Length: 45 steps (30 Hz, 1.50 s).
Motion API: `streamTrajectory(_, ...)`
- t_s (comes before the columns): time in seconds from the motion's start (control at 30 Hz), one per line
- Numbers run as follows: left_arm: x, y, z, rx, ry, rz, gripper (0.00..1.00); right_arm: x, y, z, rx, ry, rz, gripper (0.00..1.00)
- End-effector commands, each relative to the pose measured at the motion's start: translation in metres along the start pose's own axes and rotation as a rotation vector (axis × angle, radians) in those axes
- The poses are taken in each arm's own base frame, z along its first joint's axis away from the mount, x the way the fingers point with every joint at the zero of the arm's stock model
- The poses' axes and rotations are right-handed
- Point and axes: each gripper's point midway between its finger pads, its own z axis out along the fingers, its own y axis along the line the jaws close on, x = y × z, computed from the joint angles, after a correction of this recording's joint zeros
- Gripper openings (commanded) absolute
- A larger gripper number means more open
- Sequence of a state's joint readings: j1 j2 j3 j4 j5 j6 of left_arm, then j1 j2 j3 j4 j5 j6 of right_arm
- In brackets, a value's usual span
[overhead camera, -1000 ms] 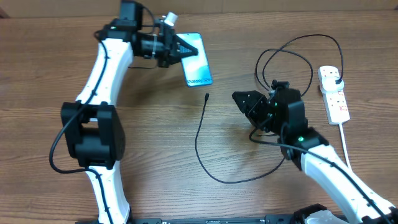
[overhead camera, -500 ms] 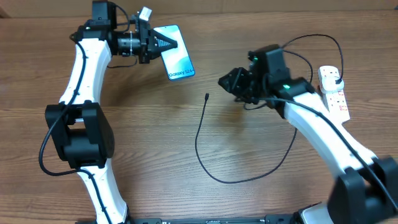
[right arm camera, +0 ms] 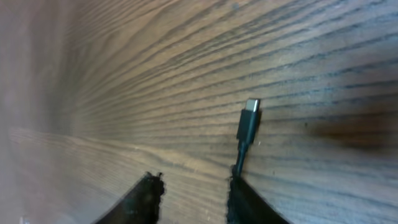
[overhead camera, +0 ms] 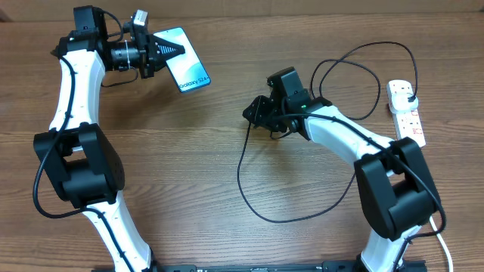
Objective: Plug charger to phone and switch on socket
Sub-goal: 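Grasp the black USB-C cable plug with the right gripper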
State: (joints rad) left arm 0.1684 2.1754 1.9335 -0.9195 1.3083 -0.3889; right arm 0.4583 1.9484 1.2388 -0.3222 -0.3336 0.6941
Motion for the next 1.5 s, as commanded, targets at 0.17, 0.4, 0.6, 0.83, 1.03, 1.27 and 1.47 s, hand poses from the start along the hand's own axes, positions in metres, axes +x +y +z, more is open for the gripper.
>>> streamTrajectory(0.17, 0.008, -0.016, 0.013, 0.018, 0.034, 0.037, 0.04, 0.005, -0.011, 0.022, 0.049, 0.015, 0.046, 0.31)
streamTrajectory(0.4, 0.010, -0.008, 0.020, -0.038, 0.031, 0.023, 0.04, 0.006, -0.016, 0.031, 0.053, 0.019, 0.071, 0.31)
streamTrajectory(0.6, 0.015, -0.006, 0.029, -0.063, 0.046, 0.020, 0.04, 0.015, -0.029, 0.048, 0.069, 0.055, 0.117, 0.31)
streamTrajectory(0.83, 0.016, -0.006, 0.031, -0.063, 0.051, 0.021, 0.04, 0.016, -0.032, 0.051, 0.076, 0.059, 0.134, 0.05)
streamTrajectory(1.03, 0.017, -0.005, 0.031, -0.065, 0.054, 0.010, 0.04, 0.014, -0.033, 0.049, 0.063, 0.067, 0.102, 0.04)
streamTrajectory(1.27, 0.021, -0.007, 0.031, -0.050, 0.067, 0.015, 0.04, 0.012, 0.014, 0.022, -0.255, 0.170, -0.116, 0.04)
streamTrajectory(1.47, 0.026, -0.018, 0.030, 0.016, 0.093, 0.070, 0.04, 0.004, 0.049, -0.029, -0.351, 0.124, -0.250, 0.04)
